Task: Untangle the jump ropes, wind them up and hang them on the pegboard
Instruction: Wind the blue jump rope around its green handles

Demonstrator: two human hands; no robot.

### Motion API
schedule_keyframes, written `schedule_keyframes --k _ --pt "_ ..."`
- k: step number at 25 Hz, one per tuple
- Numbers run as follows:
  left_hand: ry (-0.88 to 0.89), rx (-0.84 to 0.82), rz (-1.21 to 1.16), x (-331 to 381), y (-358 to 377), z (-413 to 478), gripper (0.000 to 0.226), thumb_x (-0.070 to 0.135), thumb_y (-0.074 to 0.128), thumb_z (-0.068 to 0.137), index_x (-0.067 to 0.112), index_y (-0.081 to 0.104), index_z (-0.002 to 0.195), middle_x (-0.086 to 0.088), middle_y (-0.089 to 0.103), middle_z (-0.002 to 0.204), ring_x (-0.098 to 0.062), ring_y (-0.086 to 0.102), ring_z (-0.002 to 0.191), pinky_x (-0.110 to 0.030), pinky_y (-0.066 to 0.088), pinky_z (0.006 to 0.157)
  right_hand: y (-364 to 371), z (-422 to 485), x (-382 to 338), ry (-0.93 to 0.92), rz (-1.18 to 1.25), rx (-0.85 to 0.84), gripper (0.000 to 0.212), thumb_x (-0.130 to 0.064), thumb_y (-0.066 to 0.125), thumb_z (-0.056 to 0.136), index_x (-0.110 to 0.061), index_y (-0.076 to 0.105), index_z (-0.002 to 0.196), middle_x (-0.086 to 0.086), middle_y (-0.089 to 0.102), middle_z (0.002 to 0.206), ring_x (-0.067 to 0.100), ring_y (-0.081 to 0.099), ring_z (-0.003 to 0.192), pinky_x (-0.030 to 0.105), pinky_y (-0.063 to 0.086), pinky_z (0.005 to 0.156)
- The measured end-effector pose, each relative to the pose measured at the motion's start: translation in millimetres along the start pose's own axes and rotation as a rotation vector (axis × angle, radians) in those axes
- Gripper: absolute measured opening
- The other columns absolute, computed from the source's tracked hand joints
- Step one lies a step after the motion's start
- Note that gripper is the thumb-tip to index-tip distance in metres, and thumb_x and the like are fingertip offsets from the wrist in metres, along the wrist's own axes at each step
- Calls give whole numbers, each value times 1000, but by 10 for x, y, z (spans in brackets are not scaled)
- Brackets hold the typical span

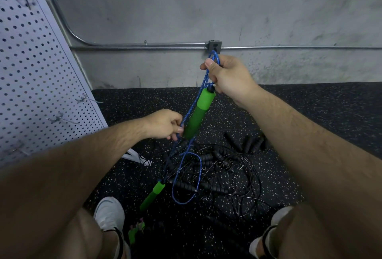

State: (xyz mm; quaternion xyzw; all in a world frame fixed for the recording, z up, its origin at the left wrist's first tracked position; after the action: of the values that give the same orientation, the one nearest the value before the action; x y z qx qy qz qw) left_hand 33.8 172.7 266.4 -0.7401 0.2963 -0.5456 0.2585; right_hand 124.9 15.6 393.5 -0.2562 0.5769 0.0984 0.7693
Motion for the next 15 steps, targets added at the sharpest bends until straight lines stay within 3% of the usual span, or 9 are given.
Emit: schedule_keyframes --k 6,8,11,13,15 --pt "20 45 -44 10 -126 -65 8 9 60 100 3 65 98 -7 76 95 -16 74 79 -36 59 76 -47 12 65 7 -34 16 24 -25 52 105 -16 68 90 -2 48 61 2 40 42 18 35 47" --pt "49 77 -57 63 -185 -100 8 10 60 101 6 65 96 -6 76 92 -17 74 78 -39 60 77 -52 11 71 1 -93 25 29 -29 53 104 -9 70 92 1 53 62 4 43 43 21 37 50" --pt "115 216 -140 255 -430 -172 13 8 57 101 10 64 91 -6 74 85 -17 73 69 -38 59 71 -59 -53 66 27 -216 -4 49 -44 56 101 1 67 84 5 62 59 10 48 42 22 41 50" --pt "182 350 -293 456 -676 -235 19 3 52 103 12 59 87 -8 70 81 -13 69 59 -32 57 63 -34 -134 78 85 -230 -61 45 -45 59 99 -4 65 82 -4 62 54 8 50 40 17 40 44" --pt "265 477 -456 665 -920 -304 24 -1 48 104 12 55 85 -8 66 79 -11 65 53 -26 54 56 52 -187 147 142 -181 -103 32 -36 67 96 -4 67 89 0 66 66 11 54 45 19 46 48"
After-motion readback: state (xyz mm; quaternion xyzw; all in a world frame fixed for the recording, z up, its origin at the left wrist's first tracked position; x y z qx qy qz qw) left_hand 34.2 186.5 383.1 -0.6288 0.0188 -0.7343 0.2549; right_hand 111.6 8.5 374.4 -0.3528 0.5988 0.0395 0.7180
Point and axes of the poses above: each hand's wrist, its own z-axis towards the middle knuckle, its own y-axis out of the palm, x = y × z, the point moved 5 cm from there along z, towards the middle knuckle
